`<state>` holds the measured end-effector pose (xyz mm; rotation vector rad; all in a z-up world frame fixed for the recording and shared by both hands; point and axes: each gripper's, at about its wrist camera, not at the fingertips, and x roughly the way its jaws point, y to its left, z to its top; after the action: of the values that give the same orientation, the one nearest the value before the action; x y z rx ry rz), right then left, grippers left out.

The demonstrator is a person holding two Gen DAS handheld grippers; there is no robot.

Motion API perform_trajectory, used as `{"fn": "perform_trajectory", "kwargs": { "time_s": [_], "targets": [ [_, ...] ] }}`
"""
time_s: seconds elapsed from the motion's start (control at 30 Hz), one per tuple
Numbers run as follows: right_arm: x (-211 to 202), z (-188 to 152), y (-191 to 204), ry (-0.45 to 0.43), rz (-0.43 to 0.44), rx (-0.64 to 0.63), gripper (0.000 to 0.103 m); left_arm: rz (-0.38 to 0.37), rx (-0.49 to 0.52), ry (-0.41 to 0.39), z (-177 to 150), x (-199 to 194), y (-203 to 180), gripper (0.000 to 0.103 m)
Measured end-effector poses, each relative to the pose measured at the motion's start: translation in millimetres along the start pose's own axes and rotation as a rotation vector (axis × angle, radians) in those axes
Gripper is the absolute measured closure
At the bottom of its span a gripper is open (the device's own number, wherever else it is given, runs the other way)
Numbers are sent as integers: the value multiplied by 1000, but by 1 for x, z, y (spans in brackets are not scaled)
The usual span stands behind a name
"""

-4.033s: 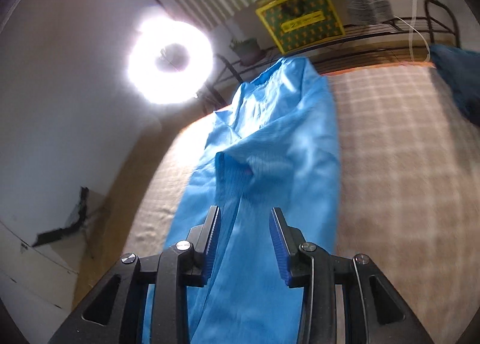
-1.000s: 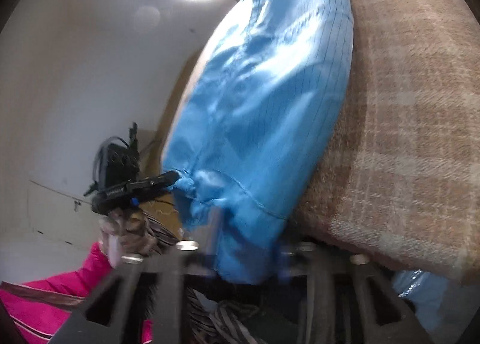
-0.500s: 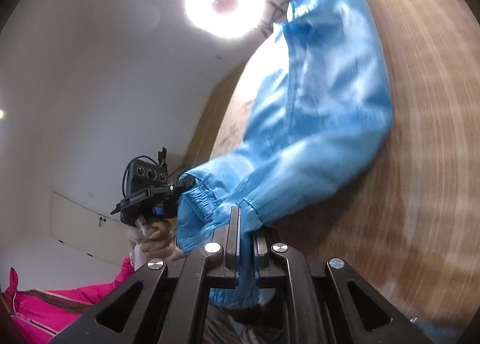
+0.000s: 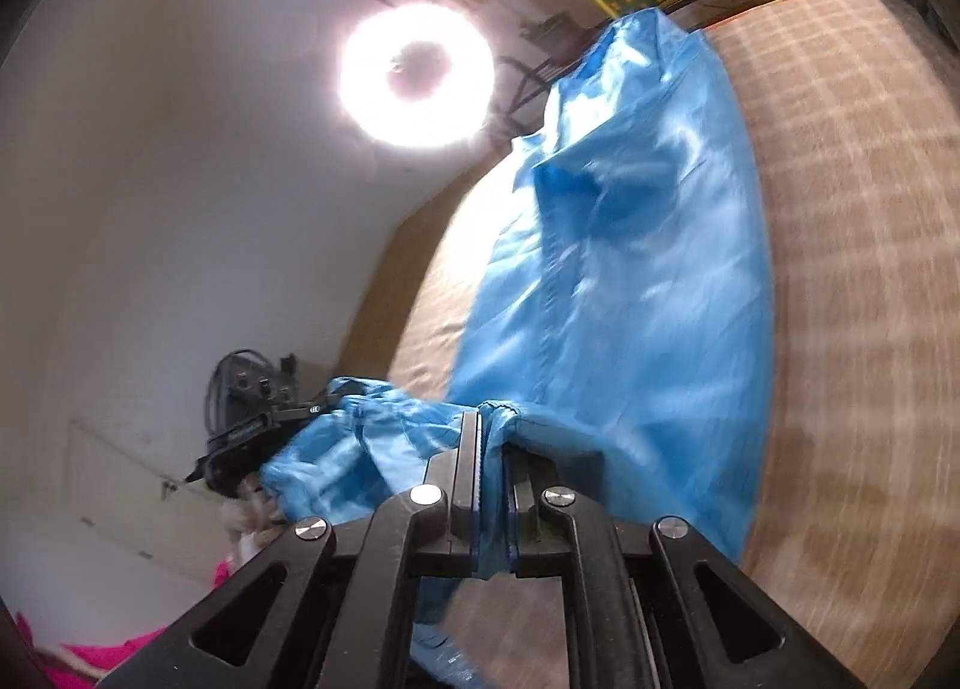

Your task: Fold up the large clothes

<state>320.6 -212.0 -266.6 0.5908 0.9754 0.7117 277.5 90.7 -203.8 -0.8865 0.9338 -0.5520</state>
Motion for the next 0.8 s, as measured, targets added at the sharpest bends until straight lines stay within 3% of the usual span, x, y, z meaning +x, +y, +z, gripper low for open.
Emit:
{"fn": "perform_trajectory", "kwargs": {
  "time_s": [0.3,0.6,0.67,0.7,0.77,0.8],
  "targets": [
    [34,33,-34,33,-122,56,100,69,-64,-5,32,42,35,99],
    [37,36,-52,45,-154,97,96,140,-102,-18,43,58,54,99],
    [34,37,-54,42,-152,110,92,135,-117,-16,46,58,56,84],
    [29,36,-54,37,-141,125,87,129,-123,-18,48,57,55,78],
    [18,37,-57,14,-95,164,68,108,-133,-24,53,53,54,56],
    [13,39,-59,7,-65,174,66,98,-139,-32,54,51,54,54]
  ]
}}
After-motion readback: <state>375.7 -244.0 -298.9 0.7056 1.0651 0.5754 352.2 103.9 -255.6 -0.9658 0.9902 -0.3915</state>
